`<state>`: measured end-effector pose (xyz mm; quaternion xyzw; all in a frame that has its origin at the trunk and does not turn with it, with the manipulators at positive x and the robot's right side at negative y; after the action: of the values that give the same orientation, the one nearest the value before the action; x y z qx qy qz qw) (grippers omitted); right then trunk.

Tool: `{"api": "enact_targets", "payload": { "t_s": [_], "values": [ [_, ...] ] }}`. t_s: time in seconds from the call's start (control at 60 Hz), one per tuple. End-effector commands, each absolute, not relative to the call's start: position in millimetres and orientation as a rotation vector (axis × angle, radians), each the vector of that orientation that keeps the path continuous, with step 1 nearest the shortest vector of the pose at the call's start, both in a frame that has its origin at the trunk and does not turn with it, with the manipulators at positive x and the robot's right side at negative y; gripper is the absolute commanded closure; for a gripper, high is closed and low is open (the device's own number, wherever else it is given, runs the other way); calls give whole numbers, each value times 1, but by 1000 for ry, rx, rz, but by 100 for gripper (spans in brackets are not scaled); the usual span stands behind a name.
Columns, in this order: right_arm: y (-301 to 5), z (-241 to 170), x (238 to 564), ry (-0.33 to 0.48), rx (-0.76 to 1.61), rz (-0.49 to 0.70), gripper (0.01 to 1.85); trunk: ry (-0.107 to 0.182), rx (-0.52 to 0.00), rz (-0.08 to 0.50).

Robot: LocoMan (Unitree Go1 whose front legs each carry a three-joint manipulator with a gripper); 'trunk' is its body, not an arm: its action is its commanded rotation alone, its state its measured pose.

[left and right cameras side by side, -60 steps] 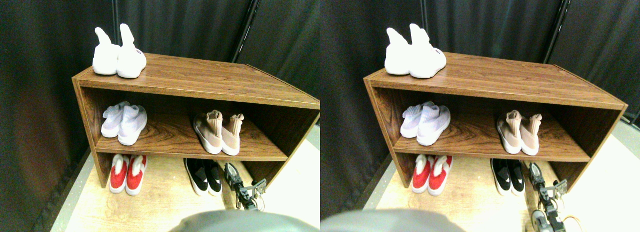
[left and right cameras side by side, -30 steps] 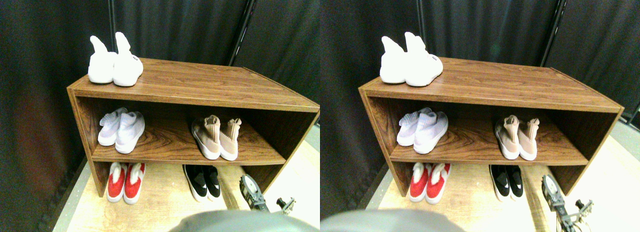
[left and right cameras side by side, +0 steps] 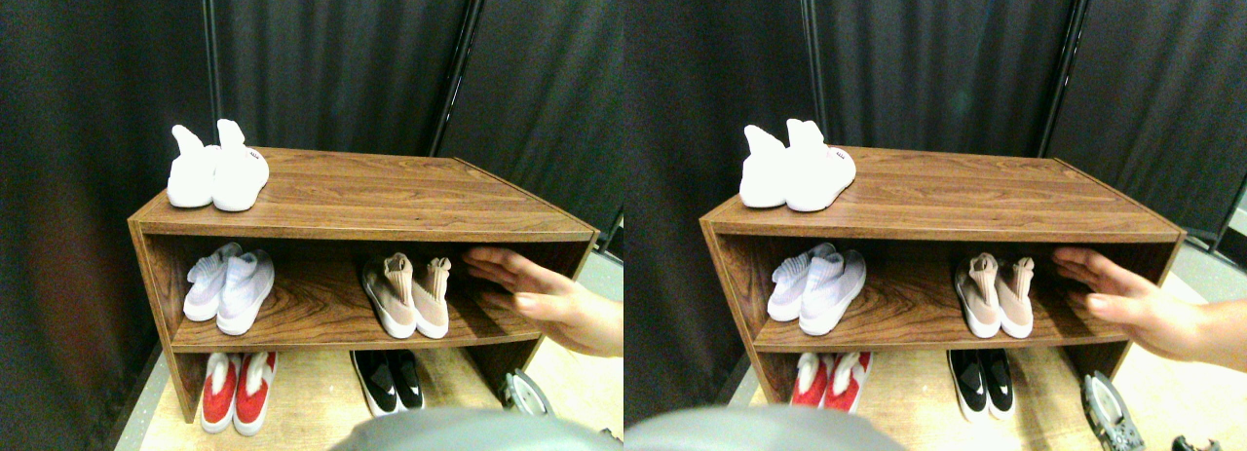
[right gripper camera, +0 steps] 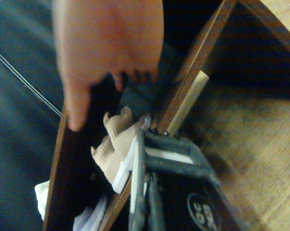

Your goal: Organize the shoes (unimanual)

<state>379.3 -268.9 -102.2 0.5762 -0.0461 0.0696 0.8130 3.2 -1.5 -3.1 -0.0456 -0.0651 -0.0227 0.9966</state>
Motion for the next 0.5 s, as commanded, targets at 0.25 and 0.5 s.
{"api": "enact_targets", "payload": {
  "t_s": [0.25,0.5],
  "values": [
    [-250,-68,368,-174,1238,231,180,-205,-94,-38],
    [-235,-65,367,-161,1218,255,180,-205,-94,-39]
  ]
}}
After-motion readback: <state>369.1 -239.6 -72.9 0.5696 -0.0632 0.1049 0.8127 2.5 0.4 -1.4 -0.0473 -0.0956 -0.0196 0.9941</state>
